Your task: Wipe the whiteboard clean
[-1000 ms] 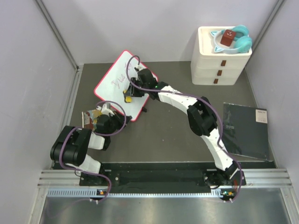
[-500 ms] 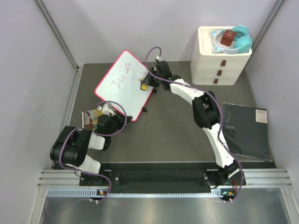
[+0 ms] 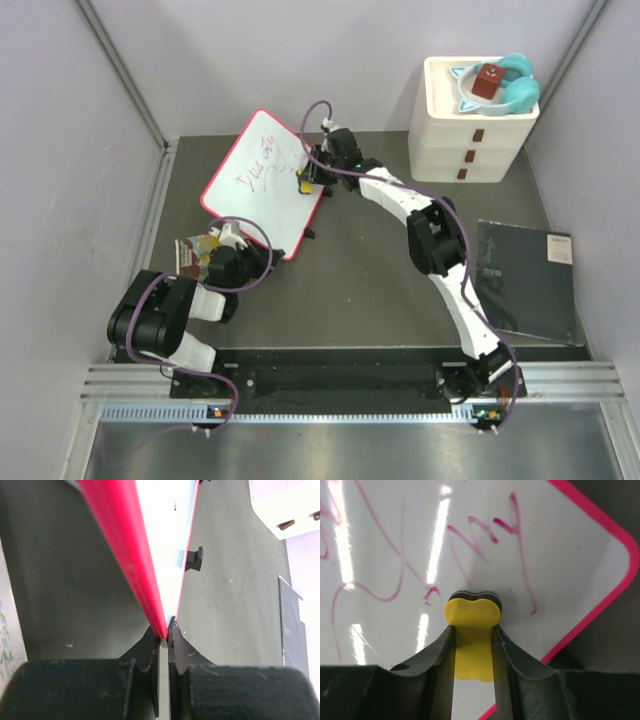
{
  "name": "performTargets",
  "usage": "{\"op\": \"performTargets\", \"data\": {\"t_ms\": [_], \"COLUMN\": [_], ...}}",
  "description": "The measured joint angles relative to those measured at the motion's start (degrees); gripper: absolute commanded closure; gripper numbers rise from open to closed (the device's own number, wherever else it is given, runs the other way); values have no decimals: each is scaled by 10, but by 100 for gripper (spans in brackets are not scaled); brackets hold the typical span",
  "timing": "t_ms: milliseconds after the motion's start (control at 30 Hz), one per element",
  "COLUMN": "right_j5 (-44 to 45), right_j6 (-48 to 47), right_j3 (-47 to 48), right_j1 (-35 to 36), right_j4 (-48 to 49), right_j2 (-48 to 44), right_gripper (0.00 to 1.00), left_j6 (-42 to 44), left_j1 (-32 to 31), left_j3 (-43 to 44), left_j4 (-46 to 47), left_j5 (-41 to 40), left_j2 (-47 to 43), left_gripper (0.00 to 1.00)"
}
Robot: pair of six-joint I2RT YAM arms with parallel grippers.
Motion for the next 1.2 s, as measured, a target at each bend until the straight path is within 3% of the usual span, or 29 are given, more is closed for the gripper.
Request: {"op": "performTargets", "data": {"t_ms": [200, 400, 767, 867, 1000, 1200], "right_j5": [9, -6, 5, 26, 33, 32], "right_j6": [-13, -5, 74, 101, 112, 112], "right_j3": [-8, -79, -395, -441, -443, -385], "right_j1": [57, 119, 143, 146, 146, 136], "right_j4": [-9, 13, 194, 256, 263, 189], "right_j2": [-26, -76, -205, -217, -218, -202], "right_gripper": [100, 100, 100, 100, 100, 100], "left_j6": [-5, -10, 0, 7, 8, 6], "left_j1": [0, 0, 0, -1, -1, -1], "left_j3": [0, 0, -1, -2, -2, -2], "left_j4": [-3, -9, -11, -11, -11, -10], "left_j5": [-3, -5, -5, -5, -5, -7], "left_j2": [-3, -3, -3, -4, -4, -5], "left_gripper": [100, 100, 100, 100, 100, 100]}}
